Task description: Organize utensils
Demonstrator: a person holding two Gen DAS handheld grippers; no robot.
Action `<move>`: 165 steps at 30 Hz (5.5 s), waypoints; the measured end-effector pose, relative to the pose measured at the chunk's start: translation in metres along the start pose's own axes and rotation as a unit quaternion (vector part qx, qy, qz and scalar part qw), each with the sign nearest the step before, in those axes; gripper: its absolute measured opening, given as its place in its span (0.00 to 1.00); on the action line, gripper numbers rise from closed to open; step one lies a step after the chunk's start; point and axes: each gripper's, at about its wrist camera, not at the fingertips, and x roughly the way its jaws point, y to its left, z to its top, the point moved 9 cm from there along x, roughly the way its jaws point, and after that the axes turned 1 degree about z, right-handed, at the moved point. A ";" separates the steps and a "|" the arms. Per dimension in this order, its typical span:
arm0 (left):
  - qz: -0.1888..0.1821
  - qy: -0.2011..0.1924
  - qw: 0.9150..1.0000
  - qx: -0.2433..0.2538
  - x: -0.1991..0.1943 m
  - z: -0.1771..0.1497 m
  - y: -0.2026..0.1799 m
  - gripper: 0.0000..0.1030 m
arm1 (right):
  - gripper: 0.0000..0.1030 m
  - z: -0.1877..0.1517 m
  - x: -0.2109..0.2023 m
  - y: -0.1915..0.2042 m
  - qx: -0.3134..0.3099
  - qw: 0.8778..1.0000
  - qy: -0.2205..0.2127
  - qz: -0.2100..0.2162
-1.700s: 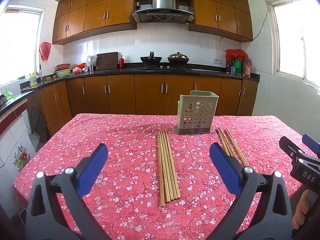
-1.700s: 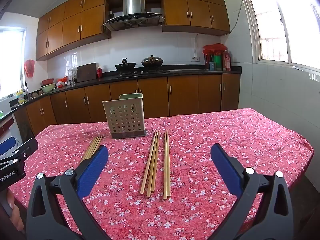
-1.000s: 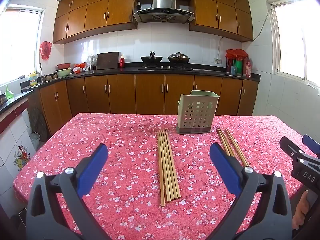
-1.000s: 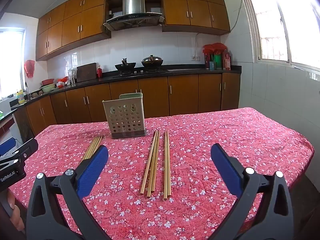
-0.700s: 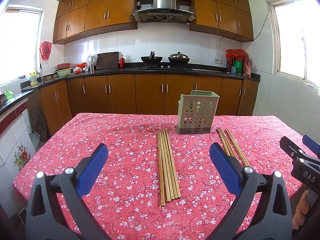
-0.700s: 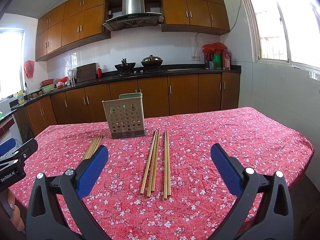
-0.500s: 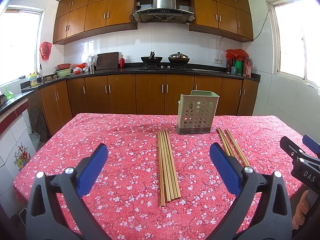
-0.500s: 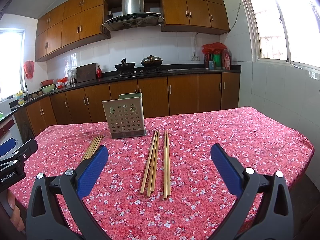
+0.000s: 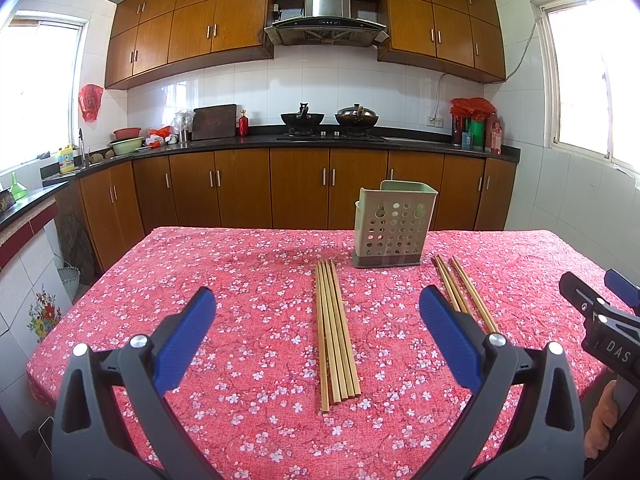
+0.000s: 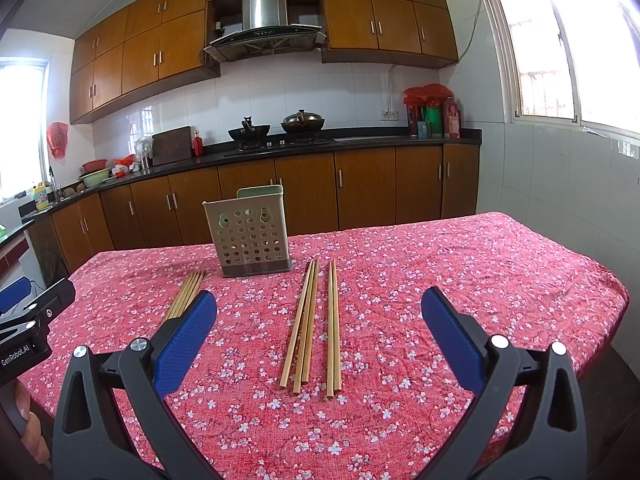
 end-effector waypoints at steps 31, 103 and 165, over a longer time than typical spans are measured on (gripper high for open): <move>0.000 0.000 1.000 0.001 0.000 0.000 0.000 0.96 | 0.98 0.000 0.000 0.001 0.002 1.000 0.001 0.000; -0.078 0.284 0.956 0.019 0.163 -0.090 0.006 0.16 | 0.08 -0.077 0.183 -0.037 0.006 0.960 0.279 0.001; -0.025 0.137 0.990 0.005 0.157 0.024 0.080 0.08 | 0.08 0.025 0.146 -0.063 -0.003 0.993 0.114 -0.005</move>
